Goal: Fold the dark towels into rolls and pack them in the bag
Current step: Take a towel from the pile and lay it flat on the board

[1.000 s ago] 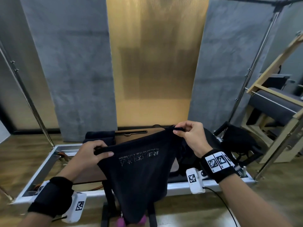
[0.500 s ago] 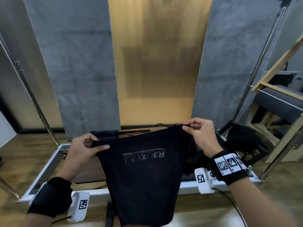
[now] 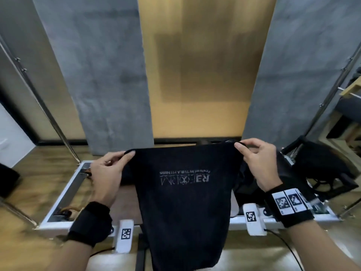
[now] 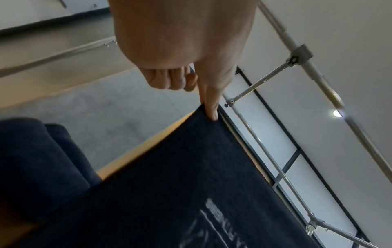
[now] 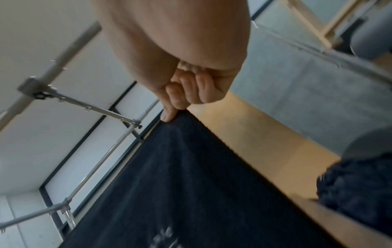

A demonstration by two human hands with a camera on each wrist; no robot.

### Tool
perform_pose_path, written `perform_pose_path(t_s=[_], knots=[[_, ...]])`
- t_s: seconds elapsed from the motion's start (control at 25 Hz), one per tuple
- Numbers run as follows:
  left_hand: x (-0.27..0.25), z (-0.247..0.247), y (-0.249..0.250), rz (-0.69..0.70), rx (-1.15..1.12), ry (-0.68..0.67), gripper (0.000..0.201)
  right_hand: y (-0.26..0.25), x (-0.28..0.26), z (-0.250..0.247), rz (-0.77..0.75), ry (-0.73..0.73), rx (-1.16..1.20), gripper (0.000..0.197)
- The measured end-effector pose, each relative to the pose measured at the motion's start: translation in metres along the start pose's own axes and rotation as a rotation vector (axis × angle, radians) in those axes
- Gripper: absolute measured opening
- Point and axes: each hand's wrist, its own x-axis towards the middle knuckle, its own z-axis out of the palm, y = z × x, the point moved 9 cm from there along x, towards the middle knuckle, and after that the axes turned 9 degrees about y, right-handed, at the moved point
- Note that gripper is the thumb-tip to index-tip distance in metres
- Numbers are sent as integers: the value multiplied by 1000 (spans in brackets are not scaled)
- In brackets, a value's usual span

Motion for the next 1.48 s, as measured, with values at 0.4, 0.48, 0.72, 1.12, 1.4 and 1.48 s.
perform_pose_path(t_s=[0.4, 0.48, 0.72, 1.12, 1.4, 1.48], knots=[[80, 129, -195, -531, 30, 146, 6, 173, 91, 159, 520, -98, 234, 12], [92, 142, -228, -574, 86, 180, 7, 203, 104, 180, 576, -108, 221, 16], [107, 174, -307, -662, 320, 172, 5, 287, 130, 228, 764, -145, 79, 19], [61, 191, -271, -461, 554, -86, 34, 269, 104, 211, 703, -238, 36, 25], [-34, 108, -226, -311, 684, -251, 16, 246, -16, 132, 622, -343, -247, 5], [-60, 72, -223, -325, 733, -249, 13, 250, -46, 97, 603, -285, -404, 8]])
